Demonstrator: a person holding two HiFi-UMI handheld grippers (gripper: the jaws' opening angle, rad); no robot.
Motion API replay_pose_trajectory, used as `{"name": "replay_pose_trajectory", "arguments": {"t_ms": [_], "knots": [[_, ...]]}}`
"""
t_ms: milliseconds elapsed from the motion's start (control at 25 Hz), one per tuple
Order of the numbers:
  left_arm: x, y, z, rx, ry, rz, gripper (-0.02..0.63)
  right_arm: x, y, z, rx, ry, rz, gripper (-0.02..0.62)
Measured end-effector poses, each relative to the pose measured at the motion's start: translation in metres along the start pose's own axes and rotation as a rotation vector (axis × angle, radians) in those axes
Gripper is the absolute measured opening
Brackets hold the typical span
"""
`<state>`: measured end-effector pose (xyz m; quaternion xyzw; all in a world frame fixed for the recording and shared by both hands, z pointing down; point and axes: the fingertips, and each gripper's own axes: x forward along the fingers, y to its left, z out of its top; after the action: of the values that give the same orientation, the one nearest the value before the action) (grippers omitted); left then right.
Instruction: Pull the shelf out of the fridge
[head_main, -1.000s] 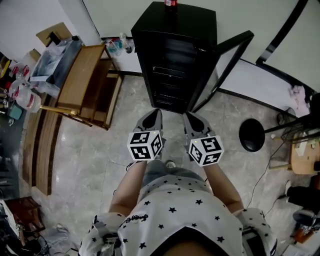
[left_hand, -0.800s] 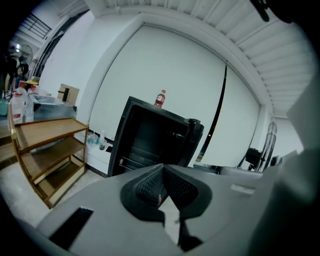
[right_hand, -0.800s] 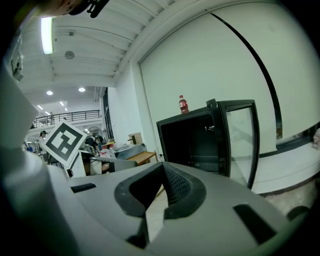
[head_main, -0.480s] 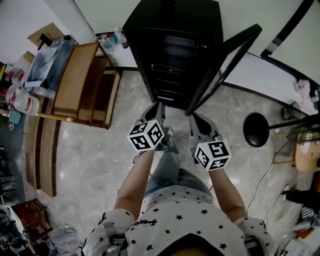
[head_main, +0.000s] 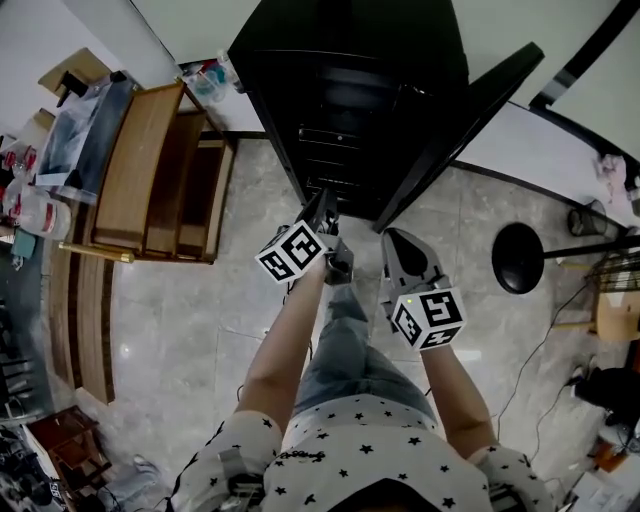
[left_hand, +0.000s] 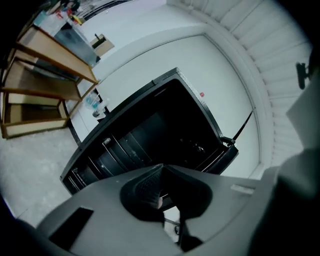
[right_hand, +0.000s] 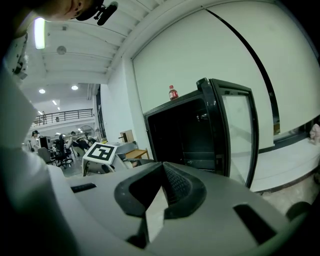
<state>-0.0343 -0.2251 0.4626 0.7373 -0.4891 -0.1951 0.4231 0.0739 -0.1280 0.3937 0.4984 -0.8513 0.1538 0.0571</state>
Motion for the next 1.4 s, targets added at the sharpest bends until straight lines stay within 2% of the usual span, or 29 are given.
{"name": "replay_pose_trajectory", "arguments": {"t_ms": [280, 680, 920, 1040, 1200, 1400], "knots": [[0.049, 0.031, -0.001, -0.18, -0.027, -0.062, 0.012, 0.023, -0.025, -0.013, 0.02, 0.002, -0.042, -0.006], [0.116, 0.064, -0.001, -0.288, -0.032, -0.114, 0.021, 0.052, -0.06, -0.027, 0.049, 0.006, -0.077, -0.006], [0.15, 0.086, -0.007, -0.4, -0.059, -0.163, 0.14, 0.059, -0.079, -0.042, 0.069, 0.013, -0.104, -0.006], [0.165, 0.098, -0.011, -0.425, -0.06, -0.176, 0.183, 0.063, -0.086, -0.052, 0.076, 0.018, -0.111, -0.006], [0.185, 0.107, -0.016, -0.428, -0.046, -0.194, 0.213, 0.07, -0.092, -0.062, 0.084, 0.022, -0.118, -0.006], [0.209, 0.126, -0.016, -0.486, -0.068, -0.19, 0.219, 0.081, -0.099, -0.076, 0.098, 0.031, -0.126, -0.006]]}}
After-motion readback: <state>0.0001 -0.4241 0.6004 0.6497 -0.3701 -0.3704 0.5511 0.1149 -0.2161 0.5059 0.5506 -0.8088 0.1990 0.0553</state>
